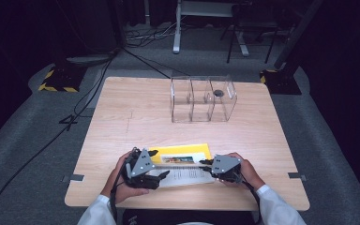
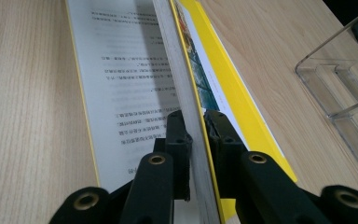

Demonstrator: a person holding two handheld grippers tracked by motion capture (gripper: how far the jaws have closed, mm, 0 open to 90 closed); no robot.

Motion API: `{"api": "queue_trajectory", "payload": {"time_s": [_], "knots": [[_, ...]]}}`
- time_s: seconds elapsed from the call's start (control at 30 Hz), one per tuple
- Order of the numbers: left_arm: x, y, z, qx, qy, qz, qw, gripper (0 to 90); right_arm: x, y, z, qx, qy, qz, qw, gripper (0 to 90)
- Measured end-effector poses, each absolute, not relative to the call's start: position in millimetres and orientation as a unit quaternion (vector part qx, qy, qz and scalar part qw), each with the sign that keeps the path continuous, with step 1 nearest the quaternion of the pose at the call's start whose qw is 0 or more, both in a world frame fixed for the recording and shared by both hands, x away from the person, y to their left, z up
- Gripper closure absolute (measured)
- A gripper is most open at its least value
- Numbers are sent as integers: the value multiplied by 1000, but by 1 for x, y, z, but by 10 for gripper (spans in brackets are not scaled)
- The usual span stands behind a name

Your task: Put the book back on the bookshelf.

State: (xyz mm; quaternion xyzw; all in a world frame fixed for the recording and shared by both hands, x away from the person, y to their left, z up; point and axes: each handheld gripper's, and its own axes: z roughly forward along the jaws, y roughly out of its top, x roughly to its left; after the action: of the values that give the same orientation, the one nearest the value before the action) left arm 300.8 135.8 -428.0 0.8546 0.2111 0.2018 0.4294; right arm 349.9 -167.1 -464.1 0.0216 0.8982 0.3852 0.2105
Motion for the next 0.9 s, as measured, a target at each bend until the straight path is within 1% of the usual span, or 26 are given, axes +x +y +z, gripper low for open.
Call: {"api": "queue_trajectory", "payload": {"time_s": [0.1, 0.17, 0.2, 0.27, 0.3, 0.37, 0.47, 0.53, 0.57, 0.67, 0.73, 0.9], "knots": [[300, 122, -428, 862, 203, 205, 416, 251, 350, -163, -462, 21, 899, 384, 208, 812], [303, 115, -430, 868, 207, 209, 401, 299, 350, -160, -462, 20, 900, 383, 207, 813], [304, 112, -432, 871, 207, 208, 394, 310, 349, -159, -462, 19, 901, 381, 207, 812], [307, 109, -437, 877, 207, 201, 385, 356, 349, -158, -462, 17, 902, 378, 206, 812], [307, 109, -437, 877, 207, 201, 385, 365, 349, -157, -462, 17, 902, 378, 206, 812], [310, 104, -445, 886, 209, 199, 364, 398, 349, -157, -462, 18, 902, 379, 206, 811], [315, 104, -451, 889, 215, 196, 355, 505, 349, -156, -462, 15, 903, 377, 205, 807], [316, 105, -453, 888, 219, 203, 349, 627, 348, -156, -463, 14, 904, 374, 206, 802], [318, 106, -455, 891, 217, 202, 345, 627, 348, -156, -463, 14, 904, 374, 206, 802], [318, 108, -458, 899, 204, 195, 334, 687, 349, -154, -464, 14, 904, 375, 204, 788], [319, 110, -459, 900, 199, 190, 337, 708, 349, -155, -464, 17, 902, 381, 201, 774], [321, 115, -460, 903, 193, 179, 339, 724, 353, -163, -467, 38, 894, 406, 183, 708]]}}
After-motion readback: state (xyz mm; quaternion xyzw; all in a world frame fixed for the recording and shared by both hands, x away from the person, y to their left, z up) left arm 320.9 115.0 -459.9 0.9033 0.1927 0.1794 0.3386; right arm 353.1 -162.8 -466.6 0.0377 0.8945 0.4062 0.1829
